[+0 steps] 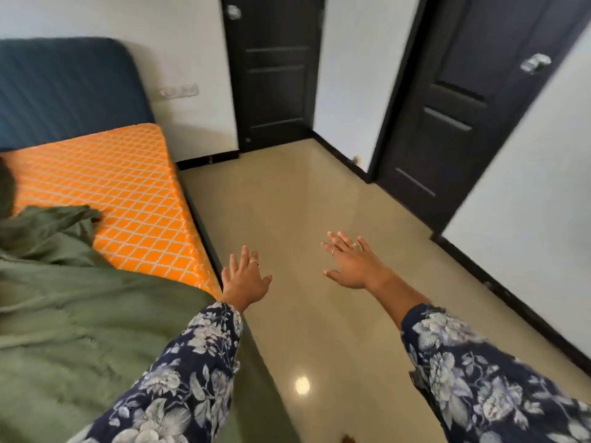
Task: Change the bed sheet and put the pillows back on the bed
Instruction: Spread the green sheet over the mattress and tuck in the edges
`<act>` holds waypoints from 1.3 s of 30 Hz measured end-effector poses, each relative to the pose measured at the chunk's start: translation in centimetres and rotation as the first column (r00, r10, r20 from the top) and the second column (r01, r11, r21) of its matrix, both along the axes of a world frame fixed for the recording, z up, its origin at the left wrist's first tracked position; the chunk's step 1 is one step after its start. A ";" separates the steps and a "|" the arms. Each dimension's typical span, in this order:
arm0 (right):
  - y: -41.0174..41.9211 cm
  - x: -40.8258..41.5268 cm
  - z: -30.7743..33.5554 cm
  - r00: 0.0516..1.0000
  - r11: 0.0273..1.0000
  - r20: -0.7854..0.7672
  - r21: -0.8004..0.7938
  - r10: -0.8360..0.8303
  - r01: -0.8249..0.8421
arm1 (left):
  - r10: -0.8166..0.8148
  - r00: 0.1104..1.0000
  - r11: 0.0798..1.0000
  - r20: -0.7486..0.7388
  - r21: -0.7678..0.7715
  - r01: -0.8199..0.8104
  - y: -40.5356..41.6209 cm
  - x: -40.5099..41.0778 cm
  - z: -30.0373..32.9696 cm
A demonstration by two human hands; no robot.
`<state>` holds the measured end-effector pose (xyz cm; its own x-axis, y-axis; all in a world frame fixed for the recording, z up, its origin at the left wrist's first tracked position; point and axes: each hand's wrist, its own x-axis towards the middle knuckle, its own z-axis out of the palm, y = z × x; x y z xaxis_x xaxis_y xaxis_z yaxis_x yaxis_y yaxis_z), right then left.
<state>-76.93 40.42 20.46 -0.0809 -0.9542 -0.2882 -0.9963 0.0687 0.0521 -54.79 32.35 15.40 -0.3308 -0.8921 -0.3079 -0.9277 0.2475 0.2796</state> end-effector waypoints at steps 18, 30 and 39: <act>-25.1 3.2 -0.2 0.760 0.779 0.190 -0.053 0.622 -0.624 | 0.716 0.696 0.692 0.061 0.071 -0.718 -6.4 4.4 0.6; -48.4 4.6 3.8 0.664 0.682 0.159 -0.125 0.731 -0.721 | 0.704 0.710 0.711 -0.034 0.023 -0.703 -29.8 0.4 2.3; -67.6 6.5 0.6 0.504 0.509 0.085 -0.048 0.860 -0.860 | 0.811 0.585 0.585 0.015 0.013 -0.811 -44.1 1.9 0.1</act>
<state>-70.41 -27.22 21.05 0.8037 -0.5410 -0.2479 -0.5656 -0.8239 -0.0358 -52.90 -11.73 15.46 0.5290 -0.7841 -0.3247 -0.7431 -0.6127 0.2690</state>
